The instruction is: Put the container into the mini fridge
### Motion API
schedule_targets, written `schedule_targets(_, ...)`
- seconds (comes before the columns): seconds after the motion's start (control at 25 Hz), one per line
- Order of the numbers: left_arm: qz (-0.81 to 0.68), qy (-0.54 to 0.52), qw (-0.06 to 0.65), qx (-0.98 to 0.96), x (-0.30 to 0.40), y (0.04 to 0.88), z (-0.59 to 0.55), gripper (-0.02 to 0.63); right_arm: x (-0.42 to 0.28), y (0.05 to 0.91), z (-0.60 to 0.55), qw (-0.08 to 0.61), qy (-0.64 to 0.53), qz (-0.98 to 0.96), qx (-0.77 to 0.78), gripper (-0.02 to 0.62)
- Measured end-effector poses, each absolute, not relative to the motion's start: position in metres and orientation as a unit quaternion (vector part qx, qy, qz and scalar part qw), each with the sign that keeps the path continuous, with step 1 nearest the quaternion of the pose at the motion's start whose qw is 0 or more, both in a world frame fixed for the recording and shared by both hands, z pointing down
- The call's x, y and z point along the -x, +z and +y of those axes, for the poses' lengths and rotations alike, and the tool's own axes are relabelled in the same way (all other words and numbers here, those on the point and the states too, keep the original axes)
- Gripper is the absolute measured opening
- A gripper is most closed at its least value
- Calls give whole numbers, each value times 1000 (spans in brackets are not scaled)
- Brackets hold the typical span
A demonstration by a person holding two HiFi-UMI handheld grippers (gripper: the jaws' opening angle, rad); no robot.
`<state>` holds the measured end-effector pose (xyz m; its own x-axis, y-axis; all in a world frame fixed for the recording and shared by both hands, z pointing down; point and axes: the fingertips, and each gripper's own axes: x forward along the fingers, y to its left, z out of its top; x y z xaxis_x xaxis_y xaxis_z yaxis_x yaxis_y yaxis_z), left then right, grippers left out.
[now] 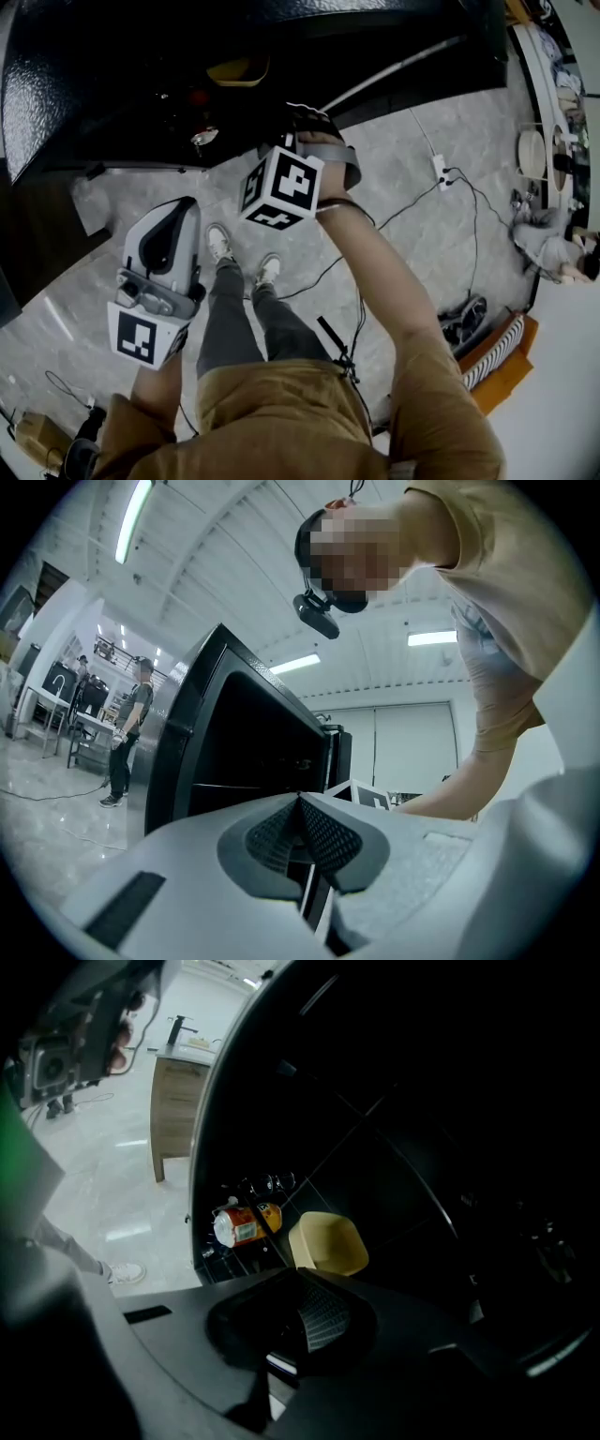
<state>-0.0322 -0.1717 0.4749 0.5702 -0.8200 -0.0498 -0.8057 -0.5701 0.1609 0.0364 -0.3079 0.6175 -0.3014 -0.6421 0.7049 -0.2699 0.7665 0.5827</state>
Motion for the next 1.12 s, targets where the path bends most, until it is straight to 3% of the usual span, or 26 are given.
schedule_targets(1.12, -490, -54, 15, -870, 61, 356, -118, 2, -35, 482, -220, 454, -142, -826, -303, 2)
